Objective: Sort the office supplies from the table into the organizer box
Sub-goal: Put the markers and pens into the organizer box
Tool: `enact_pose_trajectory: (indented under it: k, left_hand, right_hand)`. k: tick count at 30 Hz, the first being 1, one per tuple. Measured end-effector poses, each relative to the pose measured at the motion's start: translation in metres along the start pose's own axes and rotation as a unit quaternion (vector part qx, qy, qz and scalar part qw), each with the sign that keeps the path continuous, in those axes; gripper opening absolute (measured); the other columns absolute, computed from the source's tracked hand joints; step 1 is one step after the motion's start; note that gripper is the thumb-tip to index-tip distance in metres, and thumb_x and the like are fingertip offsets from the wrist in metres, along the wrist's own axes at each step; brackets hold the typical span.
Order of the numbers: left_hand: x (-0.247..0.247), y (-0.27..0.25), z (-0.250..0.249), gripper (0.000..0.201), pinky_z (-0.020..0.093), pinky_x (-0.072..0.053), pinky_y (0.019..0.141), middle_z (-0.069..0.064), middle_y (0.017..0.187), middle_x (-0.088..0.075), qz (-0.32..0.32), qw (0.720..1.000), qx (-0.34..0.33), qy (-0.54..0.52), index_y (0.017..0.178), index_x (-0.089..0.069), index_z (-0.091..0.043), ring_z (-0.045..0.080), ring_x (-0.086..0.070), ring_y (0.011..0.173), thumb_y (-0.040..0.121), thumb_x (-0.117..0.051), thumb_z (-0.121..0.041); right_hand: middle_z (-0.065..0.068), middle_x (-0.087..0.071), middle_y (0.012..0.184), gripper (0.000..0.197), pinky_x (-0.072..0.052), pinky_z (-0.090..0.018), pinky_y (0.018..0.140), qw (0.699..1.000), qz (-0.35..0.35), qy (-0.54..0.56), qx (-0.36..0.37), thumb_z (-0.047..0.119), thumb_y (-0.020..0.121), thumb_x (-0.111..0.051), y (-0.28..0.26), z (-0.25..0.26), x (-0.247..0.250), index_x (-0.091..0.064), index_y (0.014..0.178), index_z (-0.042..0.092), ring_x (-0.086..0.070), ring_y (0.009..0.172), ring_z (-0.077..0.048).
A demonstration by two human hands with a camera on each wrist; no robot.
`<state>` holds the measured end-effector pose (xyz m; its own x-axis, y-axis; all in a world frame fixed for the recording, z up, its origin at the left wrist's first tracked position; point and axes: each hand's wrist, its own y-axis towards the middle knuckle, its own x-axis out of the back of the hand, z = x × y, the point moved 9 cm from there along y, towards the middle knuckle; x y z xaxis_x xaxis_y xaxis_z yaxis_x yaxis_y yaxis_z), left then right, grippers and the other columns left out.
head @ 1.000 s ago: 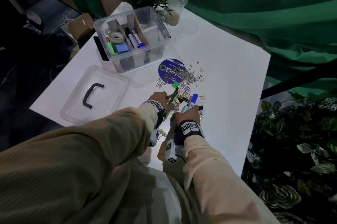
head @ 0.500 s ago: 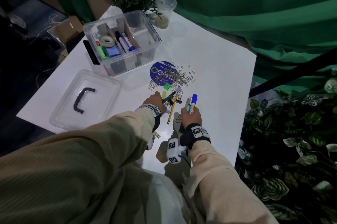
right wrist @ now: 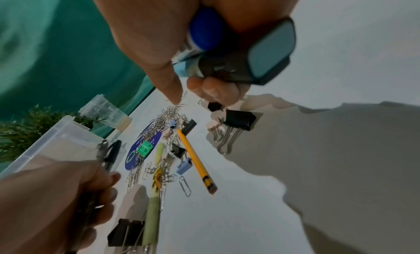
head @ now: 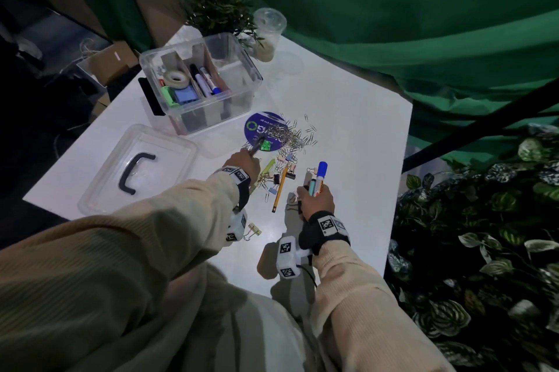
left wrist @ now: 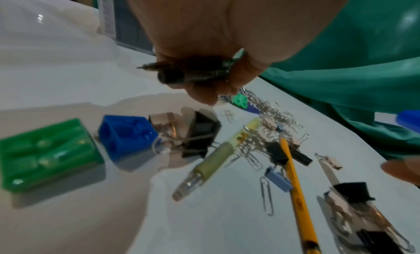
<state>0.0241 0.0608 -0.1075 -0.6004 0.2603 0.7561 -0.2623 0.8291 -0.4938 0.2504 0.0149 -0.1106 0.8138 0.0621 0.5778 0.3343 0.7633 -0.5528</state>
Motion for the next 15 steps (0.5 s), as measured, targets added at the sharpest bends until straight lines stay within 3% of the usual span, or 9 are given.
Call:
enact_pose_trajectory:
  k: [3,6,10,12,15]
  left_hand:
    - [0.004,-0.002,0.01,0.037,0.031,-0.04,0.069,0.014,0.105,-0.06,0.011,1.0,0.021,0.001,0.118,-0.051,-0.007,0.03,-0.055,0.082,0.095,-0.041,-0.034]
    - [-0.006,-0.008,0.01,0.04,0.03,-0.043,0.065,0.005,0.091,-0.055,0.041,0.999,0.013,0.022,0.113,-0.051,-0.011,0.023,-0.054,0.074,0.084,-0.058,-0.039]
    - [-0.02,-0.016,0.005,0.04,0.03,-0.048,0.069,0.009,0.102,-0.064,0.044,0.993,-0.044,0.103,0.109,-0.057,-0.015,0.029,-0.063,0.085,0.079,-0.064,-0.04]
    - [-0.022,-0.016,0.002,0.037,0.033,-0.05,0.075,0.011,0.107,-0.065,0.039,0.99,-0.064,0.116,0.109,-0.059,-0.014,0.031,-0.064,0.094,0.08,-0.063,-0.038]
    - [-0.023,-0.014,-0.005,0.036,0.033,-0.051,0.076,0.011,0.106,-0.065,0.055,0.99,-0.069,0.109,0.106,-0.061,-0.012,0.031,-0.065,0.093,0.08,-0.064,-0.037]
  right_hand:
    - [-0.011,-0.07,0.097,0.03,-0.055,-0.038,0.085,1.0,-0.007,-0.006,-0.006,0.032,0.084,-0.067,-0.001,-0.003,0.003,-0.066,0.104,0.01,-0.066,0.088,-0.032]
    - [-0.012,-0.069,0.1,0.039,-0.052,-0.032,0.083,0.999,-0.01,-0.027,-0.023,0.036,0.08,-0.071,-0.005,-0.003,0.0,-0.066,0.107,0.008,-0.065,0.094,-0.031]
    - [-0.009,-0.068,0.105,0.044,-0.052,-0.033,0.083,0.997,0.007,-0.078,-0.008,0.042,0.076,-0.075,-0.013,0.009,-0.023,-0.064,0.105,0.01,-0.064,0.097,-0.031]
    - [-0.01,-0.067,0.107,0.042,-0.05,-0.032,0.081,0.995,0.015,-0.102,0.006,0.038,0.076,-0.075,-0.014,0.014,-0.035,-0.063,0.106,0.011,-0.063,0.097,-0.031]
    - [-0.011,-0.067,0.111,0.033,-0.048,-0.031,0.08,0.991,0.015,-0.134,0.027,0.032,0.083,-0.07,-0.017,0.021,-0.045,-0.063,0.108,0.012,-0.063,0.101,-0.031]
